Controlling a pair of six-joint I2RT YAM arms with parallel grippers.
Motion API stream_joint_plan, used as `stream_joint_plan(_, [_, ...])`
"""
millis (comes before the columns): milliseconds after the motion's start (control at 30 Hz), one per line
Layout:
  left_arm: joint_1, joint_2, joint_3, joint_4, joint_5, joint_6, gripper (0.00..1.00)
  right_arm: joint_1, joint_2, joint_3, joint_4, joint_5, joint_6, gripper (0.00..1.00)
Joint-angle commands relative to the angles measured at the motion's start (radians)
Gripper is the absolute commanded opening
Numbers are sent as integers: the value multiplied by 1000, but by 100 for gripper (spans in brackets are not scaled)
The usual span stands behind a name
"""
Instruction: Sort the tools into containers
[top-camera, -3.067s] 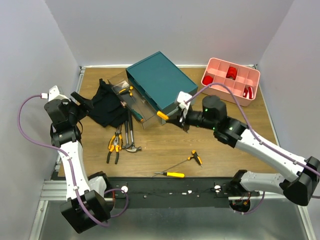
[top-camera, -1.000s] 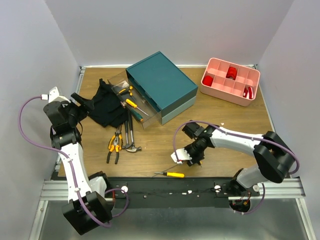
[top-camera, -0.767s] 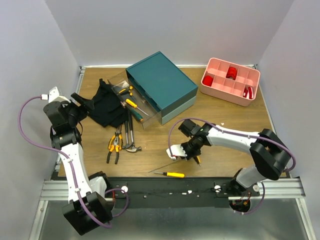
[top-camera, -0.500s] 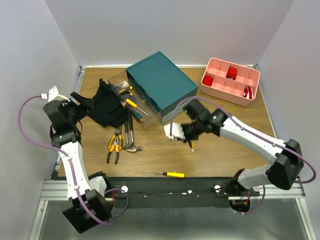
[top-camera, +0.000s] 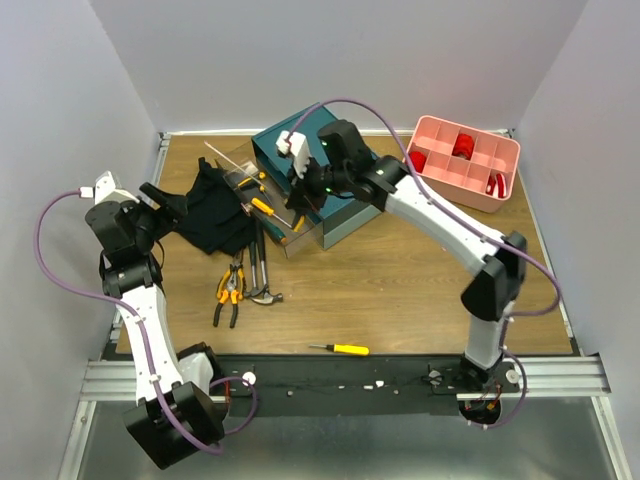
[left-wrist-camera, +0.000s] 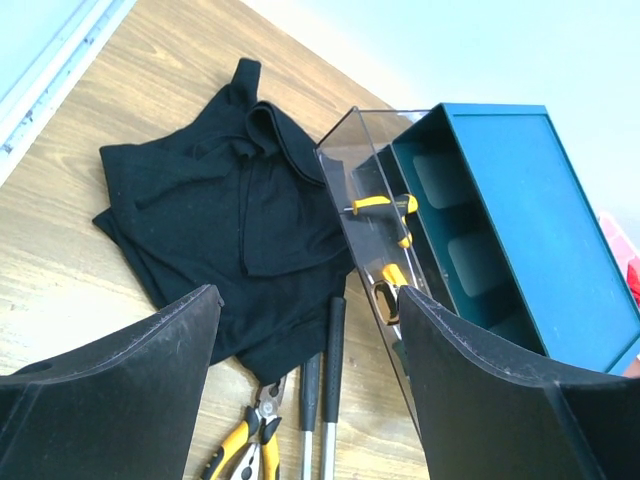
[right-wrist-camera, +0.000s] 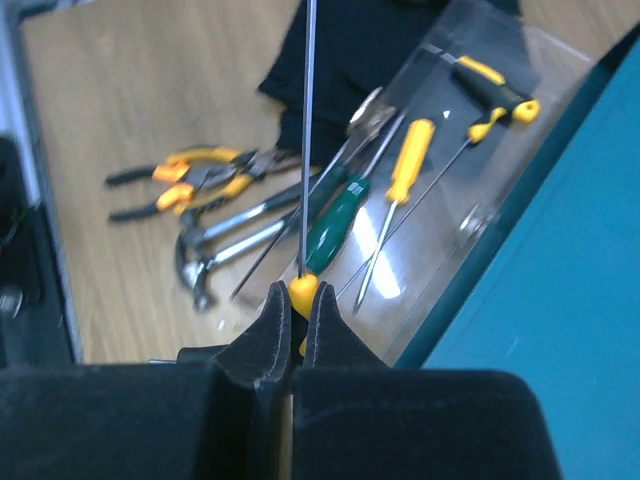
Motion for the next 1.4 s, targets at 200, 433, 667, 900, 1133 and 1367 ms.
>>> stream_joint_plan(200, [41,-48,-25,-7,25,-8,82,-2,206,157,73,177,260,1])
stream_joint_plan(433, [41,-38,-27,-1,26,-11,82,-3,270,151,86,168,276,1])
stream_joint_plan(667, [49,-31,-25,-2,28,-12,82,-2,312,158,76,298,254,32])
stream_joint_plan(900, [50,-20,-19,5,29,-18,82,-2,180,157,59,289,259,71])
stream_joint_plan(1133, [50,15,3,30,44,-34,82,-2,-81,-131,-13,-87,-19,72])
stream_joint_plan(1367, [47,61,39,50,51,-18,82,15,-299,-729,92,-159,-240,73])
